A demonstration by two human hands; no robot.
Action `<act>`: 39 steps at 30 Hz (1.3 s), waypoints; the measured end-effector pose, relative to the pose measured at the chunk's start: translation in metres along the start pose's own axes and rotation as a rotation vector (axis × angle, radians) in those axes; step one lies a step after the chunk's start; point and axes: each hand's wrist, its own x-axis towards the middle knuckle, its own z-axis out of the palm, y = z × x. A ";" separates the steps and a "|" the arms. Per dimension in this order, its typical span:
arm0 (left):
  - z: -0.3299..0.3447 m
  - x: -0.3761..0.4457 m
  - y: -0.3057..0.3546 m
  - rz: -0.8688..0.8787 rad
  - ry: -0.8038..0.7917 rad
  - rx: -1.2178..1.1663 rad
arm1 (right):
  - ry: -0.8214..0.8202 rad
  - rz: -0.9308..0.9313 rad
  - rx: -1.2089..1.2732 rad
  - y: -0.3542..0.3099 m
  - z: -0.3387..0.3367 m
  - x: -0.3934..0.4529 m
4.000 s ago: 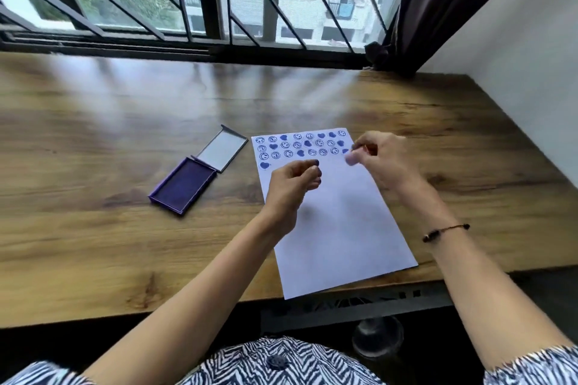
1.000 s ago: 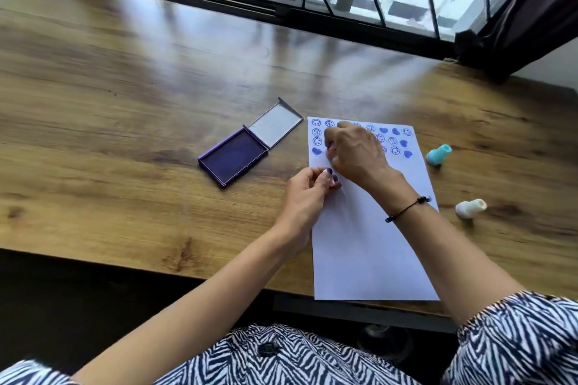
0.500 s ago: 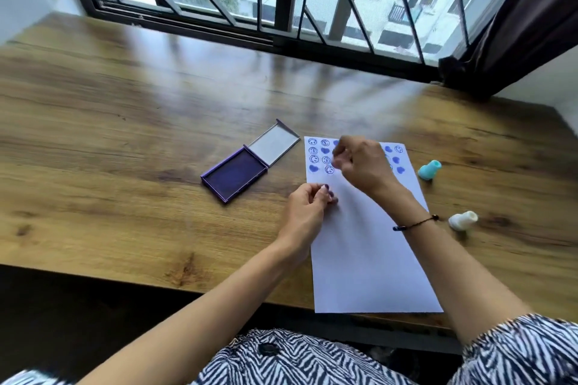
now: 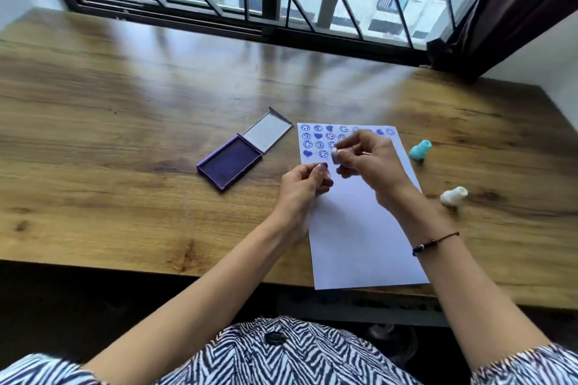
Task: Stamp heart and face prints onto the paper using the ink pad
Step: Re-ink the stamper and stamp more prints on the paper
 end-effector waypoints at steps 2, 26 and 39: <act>0.002 -0.003 0.003 0.001 -0.013 -0.028 | -0.017 -0.019 0.024 0.000 0.001 -0.007; 0.032 -0.007 0.003 -0.080 -0.259 -0.101 | 0.081 0.055 0.501 0.004 -0.029 -0.053; 0.030 -0.012 0.008 -0.035 -0.306 -0.049 | 0.290 -0.225 -0.157 0.011 -0.018 -0.056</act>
